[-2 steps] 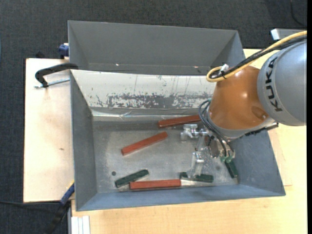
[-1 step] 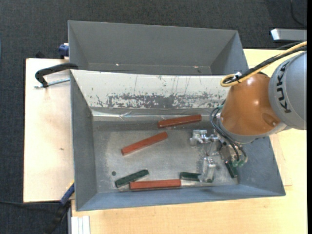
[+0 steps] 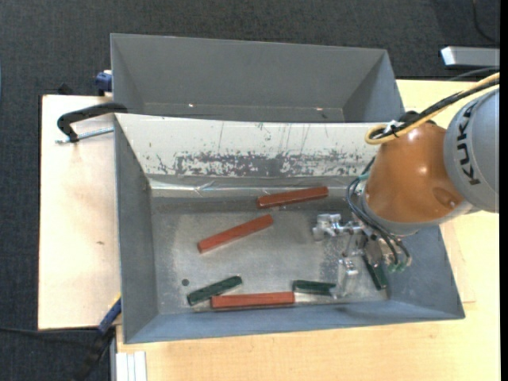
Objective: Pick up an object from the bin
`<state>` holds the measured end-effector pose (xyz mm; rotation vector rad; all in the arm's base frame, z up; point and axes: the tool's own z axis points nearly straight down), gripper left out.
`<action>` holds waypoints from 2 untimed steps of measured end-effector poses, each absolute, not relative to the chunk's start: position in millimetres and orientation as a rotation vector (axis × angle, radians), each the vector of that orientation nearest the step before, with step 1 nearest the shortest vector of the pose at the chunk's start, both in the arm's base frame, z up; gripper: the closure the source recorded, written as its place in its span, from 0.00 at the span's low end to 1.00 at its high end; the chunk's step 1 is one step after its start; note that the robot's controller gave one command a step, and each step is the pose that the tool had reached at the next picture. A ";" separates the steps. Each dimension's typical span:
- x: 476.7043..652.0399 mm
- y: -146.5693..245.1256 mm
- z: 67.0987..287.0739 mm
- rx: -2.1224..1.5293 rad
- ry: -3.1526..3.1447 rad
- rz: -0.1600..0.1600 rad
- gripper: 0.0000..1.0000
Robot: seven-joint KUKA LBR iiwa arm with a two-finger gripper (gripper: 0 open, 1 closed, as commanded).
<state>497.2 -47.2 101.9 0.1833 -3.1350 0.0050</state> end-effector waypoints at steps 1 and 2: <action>497.1 -37.5 100.7 0.218 -3.136 0.002 0.00; 501.0 -41.6 107.3 0.375 -3.122 -0.002 0.00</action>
Offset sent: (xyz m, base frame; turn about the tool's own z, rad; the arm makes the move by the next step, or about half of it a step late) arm 0.0073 -0.0031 0.0242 -0.2298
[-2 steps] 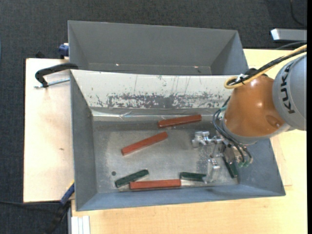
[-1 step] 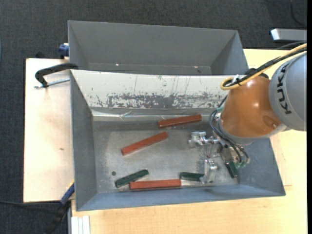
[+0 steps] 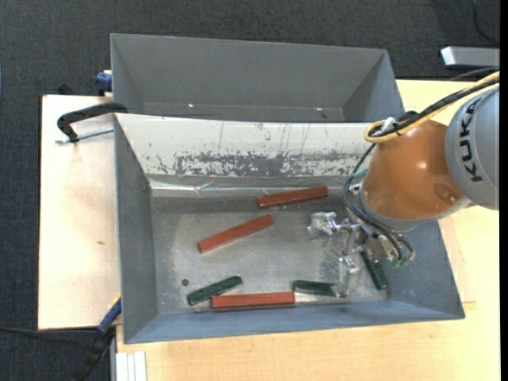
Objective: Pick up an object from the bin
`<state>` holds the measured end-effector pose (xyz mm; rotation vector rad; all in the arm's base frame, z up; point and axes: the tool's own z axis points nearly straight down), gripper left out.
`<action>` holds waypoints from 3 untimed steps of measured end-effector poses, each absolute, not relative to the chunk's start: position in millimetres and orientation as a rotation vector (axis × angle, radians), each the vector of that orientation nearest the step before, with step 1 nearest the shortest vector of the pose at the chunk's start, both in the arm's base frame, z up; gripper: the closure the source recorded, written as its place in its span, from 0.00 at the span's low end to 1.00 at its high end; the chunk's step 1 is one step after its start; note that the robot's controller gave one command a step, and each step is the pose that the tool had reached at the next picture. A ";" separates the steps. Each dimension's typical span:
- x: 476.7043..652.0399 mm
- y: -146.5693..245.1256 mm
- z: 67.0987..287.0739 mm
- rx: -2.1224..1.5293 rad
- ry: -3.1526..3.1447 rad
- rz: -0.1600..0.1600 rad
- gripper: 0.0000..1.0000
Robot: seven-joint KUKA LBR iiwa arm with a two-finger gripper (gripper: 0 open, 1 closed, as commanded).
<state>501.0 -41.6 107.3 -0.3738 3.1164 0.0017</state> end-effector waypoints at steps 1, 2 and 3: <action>497.1 -25.4 87.3 -0.612 3.078 0.000 0.00; 491.0 -2.2 82.1 -0.637 3.076 0.002 1.00; 491.0 -2.2 82.1 -0.637 3.076 0.002 0.00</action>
Offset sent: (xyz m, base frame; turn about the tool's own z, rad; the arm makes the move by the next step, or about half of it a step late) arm -0.0106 0.0384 -0.0258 -0.1701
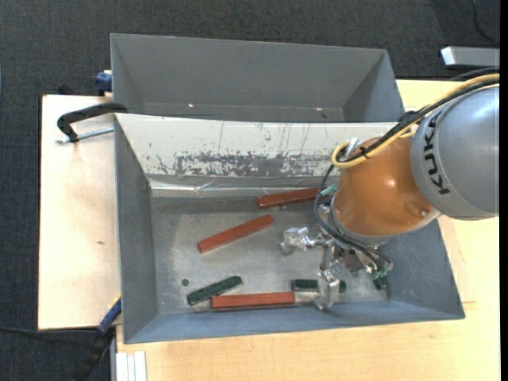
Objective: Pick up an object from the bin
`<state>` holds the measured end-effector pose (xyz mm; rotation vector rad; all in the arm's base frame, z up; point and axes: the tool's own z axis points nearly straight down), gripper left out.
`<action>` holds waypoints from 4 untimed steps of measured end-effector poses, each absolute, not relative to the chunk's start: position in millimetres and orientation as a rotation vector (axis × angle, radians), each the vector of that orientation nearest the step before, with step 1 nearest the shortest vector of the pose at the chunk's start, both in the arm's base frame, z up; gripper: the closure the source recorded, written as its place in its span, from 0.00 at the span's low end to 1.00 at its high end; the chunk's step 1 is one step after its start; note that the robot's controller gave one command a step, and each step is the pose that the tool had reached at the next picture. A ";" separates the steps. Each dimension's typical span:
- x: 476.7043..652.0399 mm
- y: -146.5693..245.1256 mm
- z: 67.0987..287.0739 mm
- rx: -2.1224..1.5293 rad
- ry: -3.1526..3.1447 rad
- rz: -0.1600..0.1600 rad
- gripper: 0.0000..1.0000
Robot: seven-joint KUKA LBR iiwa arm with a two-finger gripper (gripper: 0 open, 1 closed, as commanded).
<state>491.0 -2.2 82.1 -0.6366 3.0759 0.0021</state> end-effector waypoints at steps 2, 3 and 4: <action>512.3 -53.0 70.7 -0.707 3.055 0.000 1.00; 512.3 -53.0 70.6 -0.707 3.055 0.001 1.00; 543.3 -78.5 260.6 -0.662 3.057 -0.007 1.00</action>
Offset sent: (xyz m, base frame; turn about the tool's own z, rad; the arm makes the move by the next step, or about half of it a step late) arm 0.0200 -0.0515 -0.0121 -0.0487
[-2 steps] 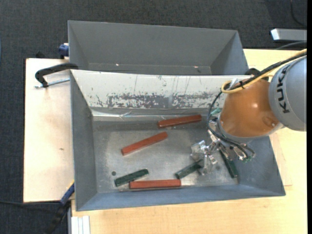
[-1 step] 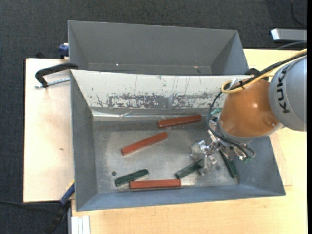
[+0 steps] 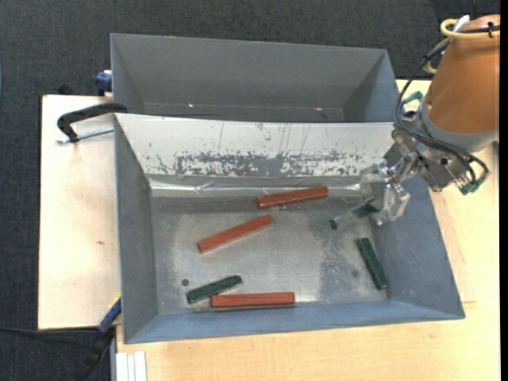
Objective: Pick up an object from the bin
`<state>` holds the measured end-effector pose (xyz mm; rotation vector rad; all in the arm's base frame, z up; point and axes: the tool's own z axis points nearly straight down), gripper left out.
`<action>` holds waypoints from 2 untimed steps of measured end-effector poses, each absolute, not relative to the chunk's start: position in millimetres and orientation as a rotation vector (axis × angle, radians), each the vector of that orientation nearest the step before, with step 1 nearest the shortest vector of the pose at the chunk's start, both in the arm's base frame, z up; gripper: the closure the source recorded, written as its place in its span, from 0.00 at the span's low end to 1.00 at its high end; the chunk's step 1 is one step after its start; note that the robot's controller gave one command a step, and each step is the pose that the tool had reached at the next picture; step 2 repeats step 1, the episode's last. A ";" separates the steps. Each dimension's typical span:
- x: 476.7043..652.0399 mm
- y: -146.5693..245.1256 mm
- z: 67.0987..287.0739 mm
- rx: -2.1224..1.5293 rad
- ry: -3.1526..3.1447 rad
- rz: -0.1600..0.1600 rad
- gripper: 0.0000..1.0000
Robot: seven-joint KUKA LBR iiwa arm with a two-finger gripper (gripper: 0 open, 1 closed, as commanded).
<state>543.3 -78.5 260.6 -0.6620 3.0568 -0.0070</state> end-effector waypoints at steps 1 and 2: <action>542.6 -78.2 258.6 -0.663 3.061 -0.004 1.00; 542.6 -78.2 258.6 -0.663 3.061 -0.004 1.00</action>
Offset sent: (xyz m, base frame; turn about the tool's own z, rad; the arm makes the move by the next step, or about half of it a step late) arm -0.0154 -0.0124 -0.0236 0.1189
